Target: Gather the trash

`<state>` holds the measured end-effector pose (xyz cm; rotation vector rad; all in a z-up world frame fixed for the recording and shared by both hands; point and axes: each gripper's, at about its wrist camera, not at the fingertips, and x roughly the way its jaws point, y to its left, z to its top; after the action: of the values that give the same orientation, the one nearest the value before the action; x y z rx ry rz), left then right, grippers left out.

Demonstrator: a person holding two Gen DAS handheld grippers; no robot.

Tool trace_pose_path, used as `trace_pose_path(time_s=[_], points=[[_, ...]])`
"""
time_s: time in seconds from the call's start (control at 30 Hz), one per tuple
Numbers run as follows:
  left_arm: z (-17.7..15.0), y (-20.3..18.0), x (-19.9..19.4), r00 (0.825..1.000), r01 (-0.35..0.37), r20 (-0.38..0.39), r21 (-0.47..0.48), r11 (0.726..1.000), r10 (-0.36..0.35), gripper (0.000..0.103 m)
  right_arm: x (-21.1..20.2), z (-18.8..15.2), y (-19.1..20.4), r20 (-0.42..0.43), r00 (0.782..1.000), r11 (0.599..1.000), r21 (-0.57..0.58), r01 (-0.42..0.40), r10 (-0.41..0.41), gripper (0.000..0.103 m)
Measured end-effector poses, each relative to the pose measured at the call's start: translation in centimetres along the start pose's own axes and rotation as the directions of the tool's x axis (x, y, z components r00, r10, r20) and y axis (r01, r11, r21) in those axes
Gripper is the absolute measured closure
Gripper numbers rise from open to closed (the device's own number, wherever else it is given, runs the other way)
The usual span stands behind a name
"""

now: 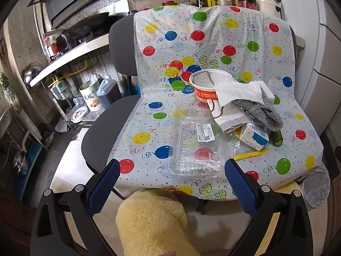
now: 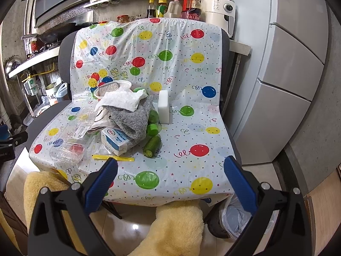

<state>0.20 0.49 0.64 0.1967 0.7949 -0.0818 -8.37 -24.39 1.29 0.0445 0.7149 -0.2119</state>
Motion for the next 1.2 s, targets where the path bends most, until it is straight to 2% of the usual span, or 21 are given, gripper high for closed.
trace_pose_path(time_s=[1.2], points=[[-0.02,0.61,-0.09,1.000,-0.010,0.006,-0.012,1.000,0.010,0.006,0.33,-0.25,-0.40,-0.011,1.000,1.000,0.006,0.005,-0.005,0.006]])
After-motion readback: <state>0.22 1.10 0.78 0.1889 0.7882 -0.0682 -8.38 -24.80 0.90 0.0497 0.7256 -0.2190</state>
